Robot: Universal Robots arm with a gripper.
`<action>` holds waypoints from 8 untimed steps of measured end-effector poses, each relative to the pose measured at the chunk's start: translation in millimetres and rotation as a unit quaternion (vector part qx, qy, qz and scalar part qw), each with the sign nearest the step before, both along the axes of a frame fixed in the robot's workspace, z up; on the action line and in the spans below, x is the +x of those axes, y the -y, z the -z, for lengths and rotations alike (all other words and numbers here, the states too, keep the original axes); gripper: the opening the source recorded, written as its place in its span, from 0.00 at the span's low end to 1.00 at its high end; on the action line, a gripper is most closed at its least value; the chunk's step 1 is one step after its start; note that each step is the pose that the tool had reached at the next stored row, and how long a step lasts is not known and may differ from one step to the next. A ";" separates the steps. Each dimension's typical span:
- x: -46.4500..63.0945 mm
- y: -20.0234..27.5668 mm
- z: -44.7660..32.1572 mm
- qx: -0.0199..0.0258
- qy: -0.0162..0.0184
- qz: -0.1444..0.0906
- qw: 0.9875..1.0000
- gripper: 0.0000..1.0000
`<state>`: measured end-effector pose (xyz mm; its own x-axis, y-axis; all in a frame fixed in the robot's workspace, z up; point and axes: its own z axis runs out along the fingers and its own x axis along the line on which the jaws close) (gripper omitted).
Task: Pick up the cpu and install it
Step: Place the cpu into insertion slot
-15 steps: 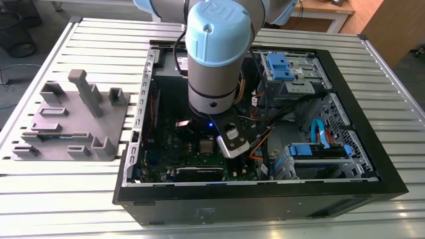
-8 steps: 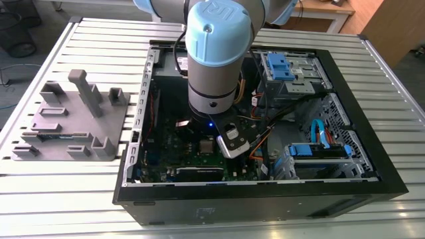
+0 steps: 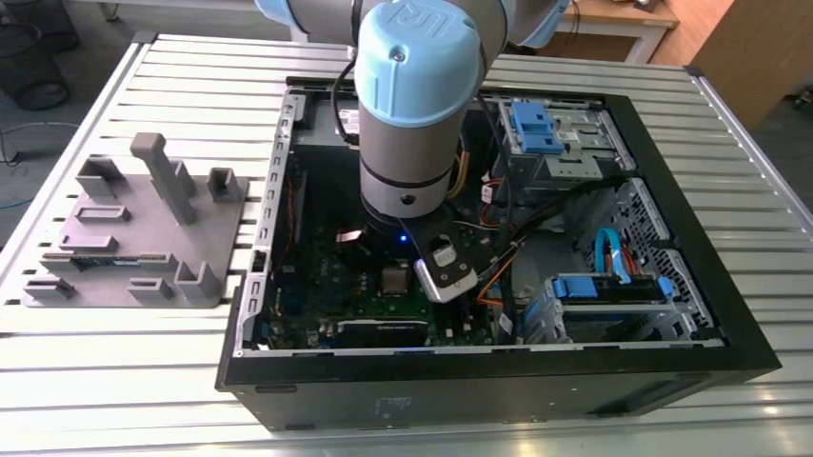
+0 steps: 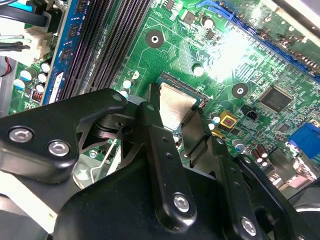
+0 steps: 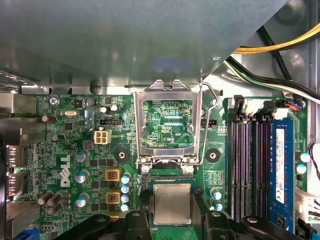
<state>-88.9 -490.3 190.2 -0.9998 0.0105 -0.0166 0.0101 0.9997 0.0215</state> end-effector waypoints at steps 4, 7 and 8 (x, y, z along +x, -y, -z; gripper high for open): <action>0.0 0.0 0.1 0.000 0.000 0.000 1.000 0.42; 0.0 0.0 0.1 0.000 0.000 0.000 1.000 0.42; 0.0 0.0 0.1 0.000 0.000 0.000 1.000 0.42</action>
<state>-88.8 -490.3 190.2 -0.9998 0.0105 -0.0167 0.0101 0.9997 0.0215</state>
